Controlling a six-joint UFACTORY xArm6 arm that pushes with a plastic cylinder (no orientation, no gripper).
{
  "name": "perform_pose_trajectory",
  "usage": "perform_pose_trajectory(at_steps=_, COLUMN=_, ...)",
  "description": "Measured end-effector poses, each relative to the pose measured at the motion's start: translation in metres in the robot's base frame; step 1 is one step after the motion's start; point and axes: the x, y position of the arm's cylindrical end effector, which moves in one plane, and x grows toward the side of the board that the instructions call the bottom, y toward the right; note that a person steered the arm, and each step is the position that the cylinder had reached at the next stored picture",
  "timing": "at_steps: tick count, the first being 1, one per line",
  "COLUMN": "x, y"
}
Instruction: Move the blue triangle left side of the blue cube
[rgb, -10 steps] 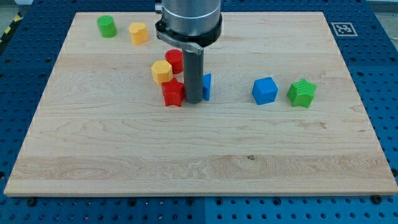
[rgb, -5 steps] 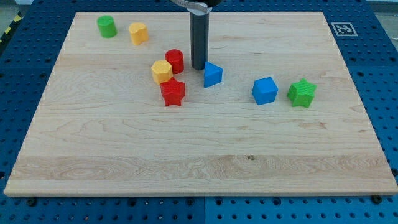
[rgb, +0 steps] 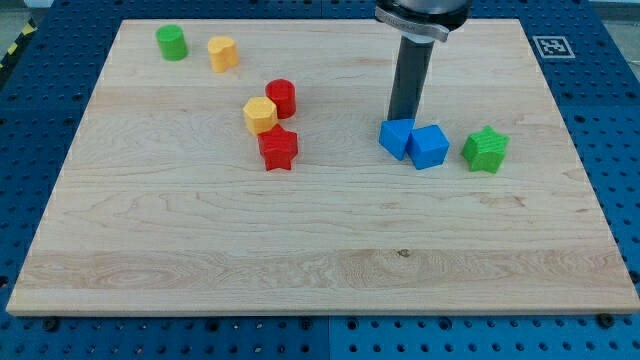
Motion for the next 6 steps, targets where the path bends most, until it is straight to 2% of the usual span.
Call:
perform_pose_trajectory(at_steps=3, x=0.024, y=-0.037)
perform_pose_trajectory(at_steps=4, x=0.001, y=-0.042)
perform_pose_trajectory(at_steps=5, x=-0.050, y=-0.042)
perform_pose_trajectory(at_steps=6, x=-0.060, y=-0.062)
